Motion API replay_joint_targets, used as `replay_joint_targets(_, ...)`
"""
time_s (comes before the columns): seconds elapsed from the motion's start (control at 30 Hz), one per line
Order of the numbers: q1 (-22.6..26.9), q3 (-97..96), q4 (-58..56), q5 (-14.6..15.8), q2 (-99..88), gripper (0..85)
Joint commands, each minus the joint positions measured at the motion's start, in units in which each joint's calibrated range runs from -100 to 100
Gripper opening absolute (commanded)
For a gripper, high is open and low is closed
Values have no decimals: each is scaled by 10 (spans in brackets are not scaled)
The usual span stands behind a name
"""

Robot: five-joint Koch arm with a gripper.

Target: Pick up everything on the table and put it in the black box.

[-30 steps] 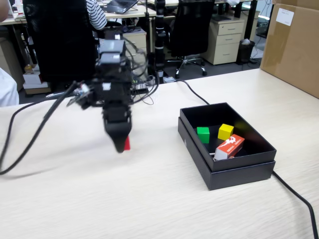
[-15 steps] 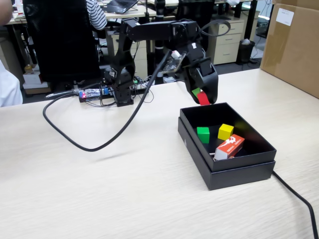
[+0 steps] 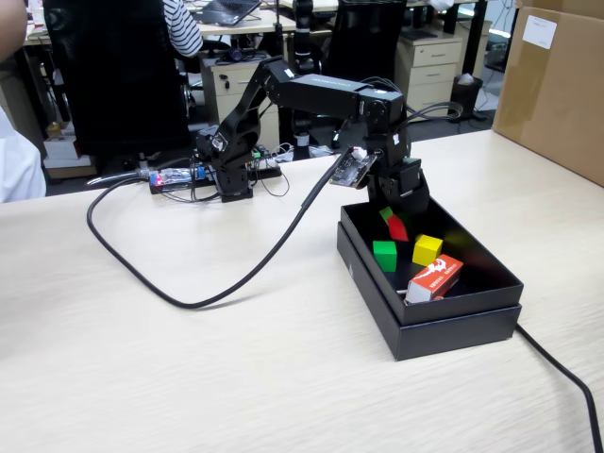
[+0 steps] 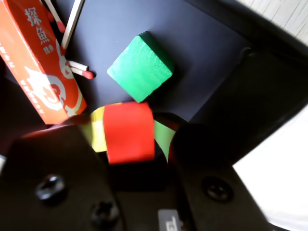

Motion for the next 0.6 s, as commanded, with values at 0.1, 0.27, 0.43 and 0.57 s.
replay_joint_targets(0.1,4,0,-20,3,-39,416)
replay_joint_targets(0.27,-4,-10,-19,2,-162,420)
replay_joint_targets(0.43,-29,-39,-19,-7,-346,456)
replay_joint_targets(0.57,-61,-102,-19,-19,-488,485)
